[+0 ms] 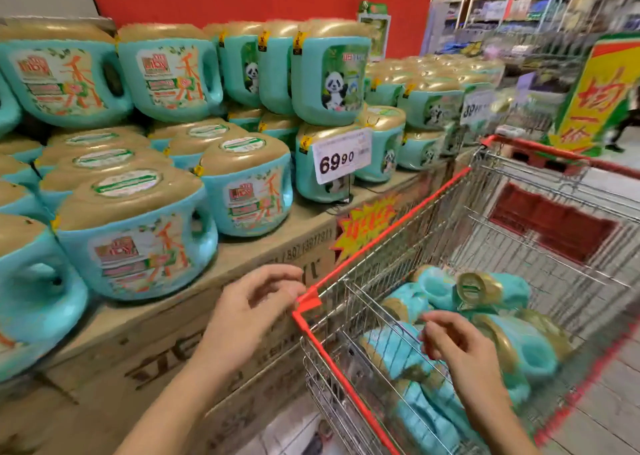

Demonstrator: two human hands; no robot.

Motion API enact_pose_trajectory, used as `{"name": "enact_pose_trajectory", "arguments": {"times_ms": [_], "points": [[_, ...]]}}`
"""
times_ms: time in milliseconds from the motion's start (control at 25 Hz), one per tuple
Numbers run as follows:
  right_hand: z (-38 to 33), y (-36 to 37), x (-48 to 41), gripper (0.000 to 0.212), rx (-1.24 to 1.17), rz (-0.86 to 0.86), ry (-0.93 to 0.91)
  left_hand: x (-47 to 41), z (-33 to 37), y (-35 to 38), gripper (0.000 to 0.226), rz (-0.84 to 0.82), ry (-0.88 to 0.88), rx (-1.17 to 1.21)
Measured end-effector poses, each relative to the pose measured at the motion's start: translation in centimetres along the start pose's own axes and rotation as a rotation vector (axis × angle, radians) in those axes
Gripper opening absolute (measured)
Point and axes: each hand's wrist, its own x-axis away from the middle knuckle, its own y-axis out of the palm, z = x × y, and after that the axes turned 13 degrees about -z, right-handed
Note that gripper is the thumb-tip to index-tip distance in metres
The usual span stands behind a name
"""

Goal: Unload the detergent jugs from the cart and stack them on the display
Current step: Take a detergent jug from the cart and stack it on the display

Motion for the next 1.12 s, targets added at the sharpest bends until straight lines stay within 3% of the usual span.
{"name": "enact_pose_trajectory", "arguments": {"times_ms": [200, 320, 560, 840, 1000, 1120], "points": [[4.7, -9.1, 4.5, 0.024, -0.012, 0.063, 0.172, 2.0, -7.0, 11.5, 0.02, -0.008, -0.261, 0.106], [5.2, -14.3, 5.5, 0.022, 0.006, -0.012, 0.243, 2.8, -8.7, 18.1, 0.018, 0.085, -0.381, 0.194], [5.5, -21.5, 0.7, 0.021, 0.128, -0.138, 0.235, 1.2, -8.7, 26.2, 0.019, 0.214, -0.464, 0.274], [11.5, -19.0, -12.4, 0.016, 0.462, -0.461, 0.279, -5.1, -12.6, 26.4, 0.016, 0.359, -0.542, 0.256], [17.6, -16.6, -17.5, 0.02, 0.704, -0.713, 0.345, -8.8, -15.6, 26.8, 0.02, 0.371, -0.634, 0.231], [22.6, -15.0, -19.0, 0.028, 0.856, -0.91, 0.371, -10.8, -16.8, 26.7, 0.009, 0.405, -0.694, 0.216]]}}
